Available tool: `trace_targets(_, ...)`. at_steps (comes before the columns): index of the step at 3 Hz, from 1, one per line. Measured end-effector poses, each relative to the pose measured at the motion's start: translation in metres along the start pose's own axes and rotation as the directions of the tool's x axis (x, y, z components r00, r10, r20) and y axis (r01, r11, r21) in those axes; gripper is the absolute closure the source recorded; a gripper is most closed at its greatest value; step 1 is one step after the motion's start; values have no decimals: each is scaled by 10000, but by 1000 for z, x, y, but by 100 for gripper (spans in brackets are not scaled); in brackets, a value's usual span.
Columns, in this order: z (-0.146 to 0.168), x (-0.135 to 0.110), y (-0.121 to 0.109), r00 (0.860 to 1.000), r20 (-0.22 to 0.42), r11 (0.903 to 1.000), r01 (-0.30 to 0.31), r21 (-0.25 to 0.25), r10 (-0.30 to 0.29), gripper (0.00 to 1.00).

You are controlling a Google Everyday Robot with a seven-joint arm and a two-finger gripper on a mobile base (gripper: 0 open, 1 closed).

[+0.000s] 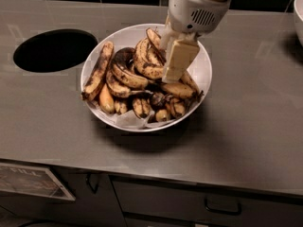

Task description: Pick banana from white bowl

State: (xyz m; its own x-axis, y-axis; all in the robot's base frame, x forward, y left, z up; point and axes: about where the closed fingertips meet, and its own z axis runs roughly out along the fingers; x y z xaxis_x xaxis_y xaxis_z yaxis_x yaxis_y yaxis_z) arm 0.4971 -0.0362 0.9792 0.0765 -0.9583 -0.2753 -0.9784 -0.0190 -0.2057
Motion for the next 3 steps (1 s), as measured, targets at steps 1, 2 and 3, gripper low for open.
trace_targets(1,8,-1,1,10000,74,9999,1,-132,0,43)
trace_targets(2,12,-1,2,9999,106,9998,-5,-211,8,49)
trace_targets(3,15,0,4,9999,128,9996,-43,-279,46,49)
